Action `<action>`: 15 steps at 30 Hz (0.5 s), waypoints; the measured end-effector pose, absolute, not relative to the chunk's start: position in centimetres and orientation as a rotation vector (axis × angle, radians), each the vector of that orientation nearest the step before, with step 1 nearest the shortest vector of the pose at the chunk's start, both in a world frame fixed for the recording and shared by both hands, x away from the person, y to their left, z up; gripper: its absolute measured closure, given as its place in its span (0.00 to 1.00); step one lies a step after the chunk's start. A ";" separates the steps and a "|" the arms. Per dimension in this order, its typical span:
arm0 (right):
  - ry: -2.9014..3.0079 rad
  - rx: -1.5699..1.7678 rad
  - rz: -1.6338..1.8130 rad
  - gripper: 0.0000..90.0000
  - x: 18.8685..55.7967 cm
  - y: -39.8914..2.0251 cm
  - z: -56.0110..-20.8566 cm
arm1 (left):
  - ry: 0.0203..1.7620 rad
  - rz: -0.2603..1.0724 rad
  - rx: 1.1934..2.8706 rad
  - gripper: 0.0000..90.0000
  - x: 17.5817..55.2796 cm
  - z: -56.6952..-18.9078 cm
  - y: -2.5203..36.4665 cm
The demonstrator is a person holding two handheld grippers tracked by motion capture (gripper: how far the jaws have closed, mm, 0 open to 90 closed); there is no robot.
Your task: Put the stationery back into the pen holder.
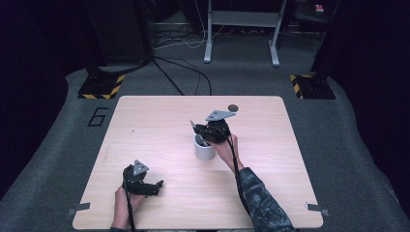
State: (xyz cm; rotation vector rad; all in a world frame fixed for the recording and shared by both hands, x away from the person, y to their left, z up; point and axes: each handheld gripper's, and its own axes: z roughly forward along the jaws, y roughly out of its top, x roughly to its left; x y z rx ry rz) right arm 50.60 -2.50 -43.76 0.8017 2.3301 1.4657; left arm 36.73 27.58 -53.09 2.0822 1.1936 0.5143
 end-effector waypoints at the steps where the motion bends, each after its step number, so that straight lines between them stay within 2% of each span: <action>1: 2.341 0.819 1.449 0.89 50.5 -2.5 -43.8 | 1.194 0.516 2.082 0.00 36.7 -53.1 27.6; 7: 2.373 0.829 1.409 0.86 50.4 -2.5 -43.9 | 1.194 0.516 2.082 0.00 36.7 -53.1 27.6; 11: 2.376 0.834 1.403 0.77 50.1 -2.7 -43.6 | 1.194 0.516 2.082 0.00 36.7 -53.1 27.6; 15: 2.385 0.840 1.388 0.60 49.9 -3.2 -43.2 | 1.194 0.514 2.082 0.00 36.7 -53.1 27.6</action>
